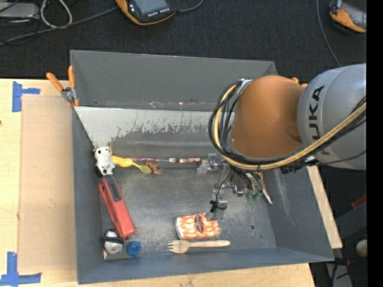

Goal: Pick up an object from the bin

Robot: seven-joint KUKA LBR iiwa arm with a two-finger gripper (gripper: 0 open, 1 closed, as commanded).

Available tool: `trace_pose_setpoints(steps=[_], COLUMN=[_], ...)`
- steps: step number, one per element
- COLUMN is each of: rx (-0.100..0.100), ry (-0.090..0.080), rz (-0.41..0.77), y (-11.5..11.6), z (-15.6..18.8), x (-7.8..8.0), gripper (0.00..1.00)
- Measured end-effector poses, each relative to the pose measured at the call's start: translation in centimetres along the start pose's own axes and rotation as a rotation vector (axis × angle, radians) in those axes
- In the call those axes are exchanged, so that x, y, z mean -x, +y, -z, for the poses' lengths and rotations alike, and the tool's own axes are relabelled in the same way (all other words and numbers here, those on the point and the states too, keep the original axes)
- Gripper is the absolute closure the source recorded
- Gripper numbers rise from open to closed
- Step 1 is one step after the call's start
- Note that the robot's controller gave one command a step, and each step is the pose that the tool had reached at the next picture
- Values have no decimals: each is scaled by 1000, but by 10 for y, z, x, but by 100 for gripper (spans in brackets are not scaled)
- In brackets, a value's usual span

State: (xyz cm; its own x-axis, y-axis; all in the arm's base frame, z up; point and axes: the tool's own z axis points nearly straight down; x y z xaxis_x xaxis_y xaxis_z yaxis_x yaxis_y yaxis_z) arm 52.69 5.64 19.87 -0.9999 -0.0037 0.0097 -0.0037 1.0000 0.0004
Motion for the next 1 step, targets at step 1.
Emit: trace_pose_setpoints(steps=[1], rx=[0], ry=[-8], rz=[-2], y=[0], z=[4], x=[2], gripper=[0])
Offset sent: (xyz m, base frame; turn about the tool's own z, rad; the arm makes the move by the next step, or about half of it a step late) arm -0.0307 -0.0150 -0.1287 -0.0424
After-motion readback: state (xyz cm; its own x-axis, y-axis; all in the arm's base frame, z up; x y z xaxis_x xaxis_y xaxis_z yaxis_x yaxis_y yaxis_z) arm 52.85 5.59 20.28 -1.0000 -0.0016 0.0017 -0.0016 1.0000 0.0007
